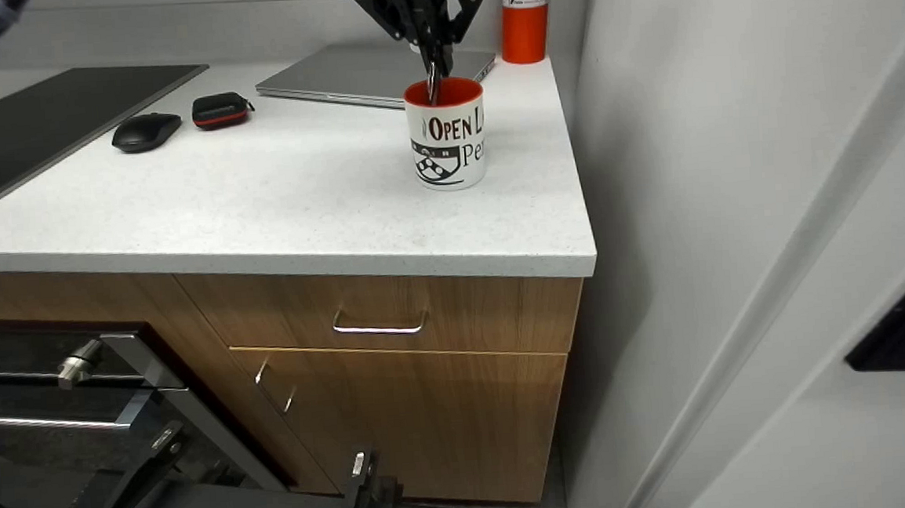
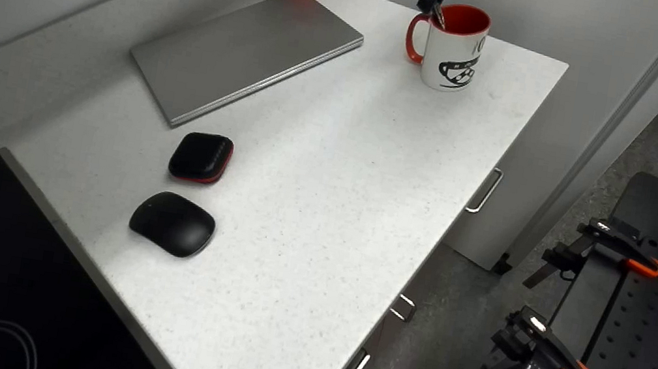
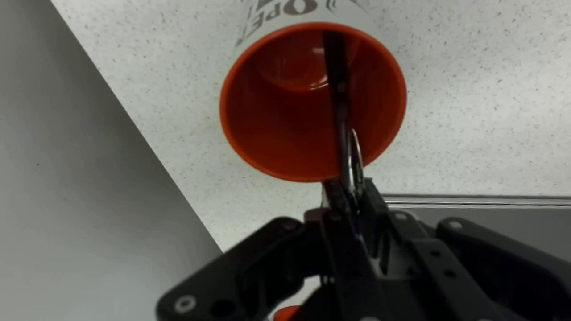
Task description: Remove the pen from the mug cup and place it on the table
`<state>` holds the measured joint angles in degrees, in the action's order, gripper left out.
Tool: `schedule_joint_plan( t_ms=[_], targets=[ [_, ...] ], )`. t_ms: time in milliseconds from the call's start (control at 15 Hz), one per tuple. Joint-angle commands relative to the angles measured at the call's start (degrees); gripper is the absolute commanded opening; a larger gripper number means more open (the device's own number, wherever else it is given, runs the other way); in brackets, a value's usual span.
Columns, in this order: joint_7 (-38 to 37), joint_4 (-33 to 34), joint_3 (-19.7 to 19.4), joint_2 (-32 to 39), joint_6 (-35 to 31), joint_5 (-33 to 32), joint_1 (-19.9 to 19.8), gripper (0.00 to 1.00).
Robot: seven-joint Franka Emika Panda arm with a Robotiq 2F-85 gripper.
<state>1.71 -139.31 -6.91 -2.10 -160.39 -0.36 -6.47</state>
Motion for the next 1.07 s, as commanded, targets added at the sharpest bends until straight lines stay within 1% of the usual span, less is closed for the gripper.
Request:
schedule_joint_plan(
  t_ms=[0, 267, 400, 467, 600, 733, 867, 1000],
  targets=[
    [0.4, -0.5, -0.5, -1.1, -2.0, -0.6, -0.6, 0.03],
    [-1.8, -1.2, -0.9, -7.3, -1.8, -5.0, -2.0, 0.03],
    [-2.2, -1.0, -0.4, -11.0, -0.9, -6.0, -2.5, 0.03],
    [-1.4, -1.0, -0.3, -12.8, -0.1, -5.0, -2.1, 0.03],
    [0.1, -1.0, 0.1, -16.1, 0.8, -2.8, -0.4, 0.03],
    [0.8, -0.9, 0.9, -17.8, 0.4, -1.1, 1.7, 0.03],
    [1.2, -0.2, 1.6, -17.2, 0.6, 0.5, 4.1, 0.03],
    [2.4, 0.3, 1.9, -14.7, 1.1, 2.8, 7.1, 0.03]
  ],
)
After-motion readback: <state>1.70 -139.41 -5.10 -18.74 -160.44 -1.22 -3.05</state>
